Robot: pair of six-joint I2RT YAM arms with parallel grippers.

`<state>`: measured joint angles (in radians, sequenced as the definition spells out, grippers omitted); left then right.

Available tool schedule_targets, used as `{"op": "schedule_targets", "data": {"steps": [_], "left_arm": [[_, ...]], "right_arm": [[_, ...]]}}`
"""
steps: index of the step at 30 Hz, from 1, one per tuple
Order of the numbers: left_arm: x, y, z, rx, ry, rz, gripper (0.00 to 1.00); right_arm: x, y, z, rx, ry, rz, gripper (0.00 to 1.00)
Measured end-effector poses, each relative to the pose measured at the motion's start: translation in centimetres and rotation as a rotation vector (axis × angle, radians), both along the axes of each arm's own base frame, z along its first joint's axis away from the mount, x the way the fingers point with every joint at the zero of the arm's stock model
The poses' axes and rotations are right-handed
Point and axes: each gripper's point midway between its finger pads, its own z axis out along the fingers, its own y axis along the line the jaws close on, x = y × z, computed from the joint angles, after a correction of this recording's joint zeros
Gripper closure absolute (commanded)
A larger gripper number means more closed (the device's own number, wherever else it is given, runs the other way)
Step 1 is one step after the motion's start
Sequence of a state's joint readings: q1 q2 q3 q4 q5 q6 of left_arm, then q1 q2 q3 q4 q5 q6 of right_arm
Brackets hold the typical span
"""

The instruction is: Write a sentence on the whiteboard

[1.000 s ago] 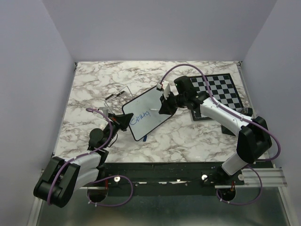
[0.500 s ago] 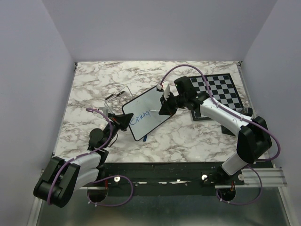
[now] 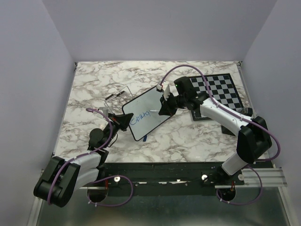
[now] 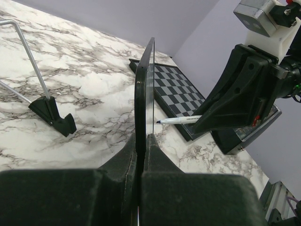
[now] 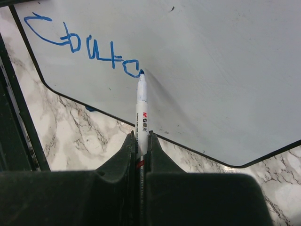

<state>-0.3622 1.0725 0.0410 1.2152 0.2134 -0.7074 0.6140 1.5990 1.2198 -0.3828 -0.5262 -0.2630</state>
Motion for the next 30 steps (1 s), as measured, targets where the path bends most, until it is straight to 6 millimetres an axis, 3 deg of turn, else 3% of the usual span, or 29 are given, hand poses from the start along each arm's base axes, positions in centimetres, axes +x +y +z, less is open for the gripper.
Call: {"op": "schedule_targets", "data": {"steps": [11,30], "left_arm": [[0.0,0.0,0.0,-0.002,0.000,-0.001,1.00],[0.1,0.0,-0.1,-0.003,0.003,0.001,1.00]], "right_arm": [[0.1,0.1,-1.3,-0.019,0.027,-0.001,1.00],[0.7,-0.4,-1.5,-0.038,0.042,-0.075,0.99]]}}
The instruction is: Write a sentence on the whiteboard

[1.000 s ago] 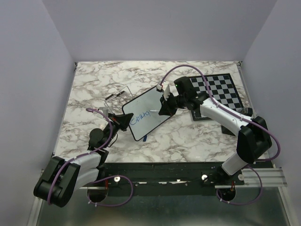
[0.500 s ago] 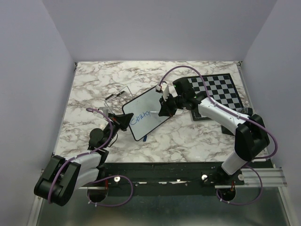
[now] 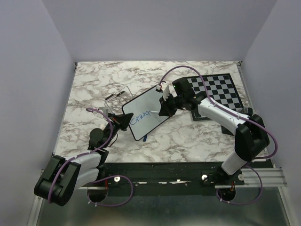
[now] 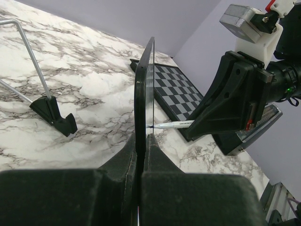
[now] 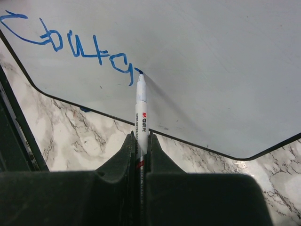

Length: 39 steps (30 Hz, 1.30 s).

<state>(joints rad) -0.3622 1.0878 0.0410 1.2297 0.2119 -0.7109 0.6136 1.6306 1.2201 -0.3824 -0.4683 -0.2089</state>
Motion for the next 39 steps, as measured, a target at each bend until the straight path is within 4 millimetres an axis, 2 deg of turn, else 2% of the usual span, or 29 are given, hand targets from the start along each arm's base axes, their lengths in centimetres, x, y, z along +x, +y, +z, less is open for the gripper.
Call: {"op": "schedule_targets", "data": {"steps": [20,39], "left_arm": [[0.0,0.0,0.0,0.000,0.000,0.003,1.00],[0.1,0.0,0.0,0.000,0.001,0.003,1.00]], "right_arm": [[0.8,-0.5,0.3,-0.009,-0.015,-0.047,0.99],[0.8,0.6,1.4,0.041,-0.028,-0.015,1.00]]}}
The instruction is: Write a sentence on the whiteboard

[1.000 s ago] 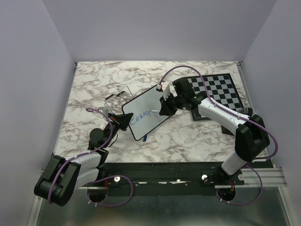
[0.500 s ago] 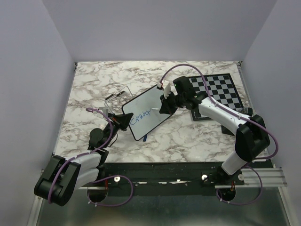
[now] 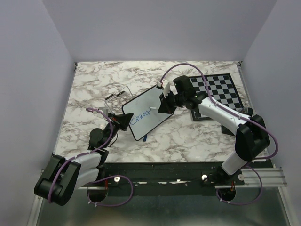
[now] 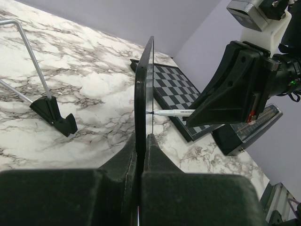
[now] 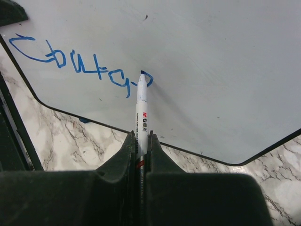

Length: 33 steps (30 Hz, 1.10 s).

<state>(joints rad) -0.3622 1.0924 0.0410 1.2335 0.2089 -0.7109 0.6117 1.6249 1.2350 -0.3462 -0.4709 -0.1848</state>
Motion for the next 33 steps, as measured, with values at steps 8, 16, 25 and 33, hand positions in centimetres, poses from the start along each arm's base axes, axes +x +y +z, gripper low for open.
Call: {"op": "schedule_targets", "data": {"steps": [8,16,25,33], "left_arm": [[0.0,0.0,0.0,0.000,0.000,-0.001,1.00],[-0.1,0.0,0.1,0.001,-0.001,-0.001,1.00],[-0.1,0.1,0.0,0.002,0.007,0.004,1.00],[-0.1,0.2,0.0,0.003,0.007,0.007,1.00]], "right_arm": [[-0.4,0.4,0.1,0.009,-0.004,0.032,1.00],[-0.4,0.4,0.0,0.006,-0.012,0.046,0.99],[-1.2,0.2,-1.1,-0.016,0.030,0.073,0.99],[-1.6,0.0,-1.9,-0.033,0.060,0.078,0.99]]}}
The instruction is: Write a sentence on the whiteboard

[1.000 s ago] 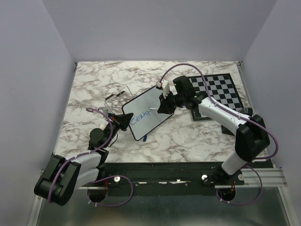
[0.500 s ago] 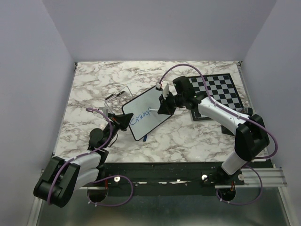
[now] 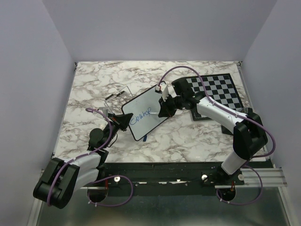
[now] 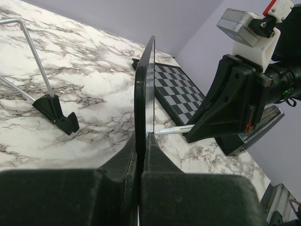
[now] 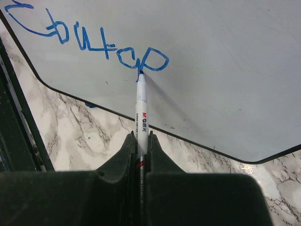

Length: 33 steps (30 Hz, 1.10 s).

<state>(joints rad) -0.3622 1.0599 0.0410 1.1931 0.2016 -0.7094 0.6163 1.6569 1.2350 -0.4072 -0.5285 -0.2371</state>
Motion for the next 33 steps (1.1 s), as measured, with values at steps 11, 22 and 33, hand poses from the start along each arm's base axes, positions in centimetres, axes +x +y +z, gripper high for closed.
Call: {"op": "schedule_targets", "data": {"steps": [11,22,33], "left_arm": [[0.0,0.1,0.0,0.003,0.001,0.004,1.00],[0.0,0.1,0.1,0.005,-0.002,0.008,1.00],[0.0,0.1,0.1,0.006,-0.006,0.006,1.00]], "right_arm": [[0.4,-0.4,-0.2,-0.022,-0.012,-0.024,1.00],[1.3,-1.5,-0.4,-0.049,-0.022,-0.069,1.00],[2.2,-3.2,4.6,0.031,-0.124,-0.104,1.00]]}}
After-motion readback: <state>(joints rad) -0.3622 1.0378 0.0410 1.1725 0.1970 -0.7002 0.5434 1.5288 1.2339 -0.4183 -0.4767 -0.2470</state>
